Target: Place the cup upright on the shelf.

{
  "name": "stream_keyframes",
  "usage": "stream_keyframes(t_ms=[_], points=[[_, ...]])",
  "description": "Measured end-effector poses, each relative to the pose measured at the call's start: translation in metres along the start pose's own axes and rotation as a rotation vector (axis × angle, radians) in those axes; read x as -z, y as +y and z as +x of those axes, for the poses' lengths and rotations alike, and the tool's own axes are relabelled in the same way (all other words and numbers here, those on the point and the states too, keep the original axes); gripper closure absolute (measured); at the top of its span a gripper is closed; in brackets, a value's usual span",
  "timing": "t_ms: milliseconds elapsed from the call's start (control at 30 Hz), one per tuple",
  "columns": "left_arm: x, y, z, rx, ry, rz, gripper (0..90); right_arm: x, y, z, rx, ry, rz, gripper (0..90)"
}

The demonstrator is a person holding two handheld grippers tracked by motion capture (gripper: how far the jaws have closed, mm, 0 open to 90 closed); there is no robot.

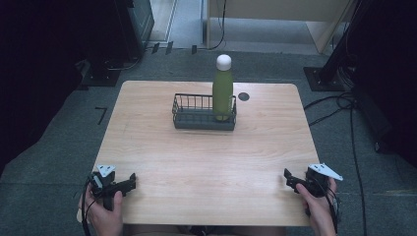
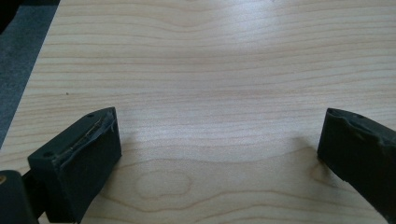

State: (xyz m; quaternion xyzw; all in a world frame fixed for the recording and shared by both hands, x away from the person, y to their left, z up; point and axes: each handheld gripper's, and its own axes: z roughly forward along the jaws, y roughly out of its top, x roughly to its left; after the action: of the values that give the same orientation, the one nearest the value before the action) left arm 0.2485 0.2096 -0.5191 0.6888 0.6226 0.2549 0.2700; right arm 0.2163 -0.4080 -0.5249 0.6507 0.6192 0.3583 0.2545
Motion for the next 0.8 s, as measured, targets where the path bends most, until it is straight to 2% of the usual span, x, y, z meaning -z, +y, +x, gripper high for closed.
stream_keyframes(t_ms=[133, 233, 267, 467, 700, 800], points=[[0.0, 0.0, 0.0, 0.002, 0.0, -0.002, 0.0, 0.006, -0.004, -0.007, -0.004, -0.01, -0.004, 6.9], [0.0, 0.0, 0.0, 0.002, 0.0, -0.002, 0.0, 0.012, -0.008, -0.015, -0.009, -0.029, 0.023, 6.8], [0.0, 0.0, 0.0, 0.002, 0.0, -0.002, 0.0, 0.015, -0.011, -0.018, -0.003, -0.05, 0.048, 7.0], [0.0, 0.0, 0.0, 0.0, 0.0, 0.0, 0.0, 0.019, -0.016, -0.016, 0.078, -0.098, 0.081, 7.1], [0.0, 0.0, 0.0, 0.0, 0.0, 0.0, 0.0, 0.02, -0.016, -0.016, 0.078, -0.096, 0.079, 7.1], [0.0, 0.0, 0.0, 0.001, 0.0, -0.001, 0.0, 0.019, -0.016, -0.014, 0.058, -0.122, 0.082, 5.1]])
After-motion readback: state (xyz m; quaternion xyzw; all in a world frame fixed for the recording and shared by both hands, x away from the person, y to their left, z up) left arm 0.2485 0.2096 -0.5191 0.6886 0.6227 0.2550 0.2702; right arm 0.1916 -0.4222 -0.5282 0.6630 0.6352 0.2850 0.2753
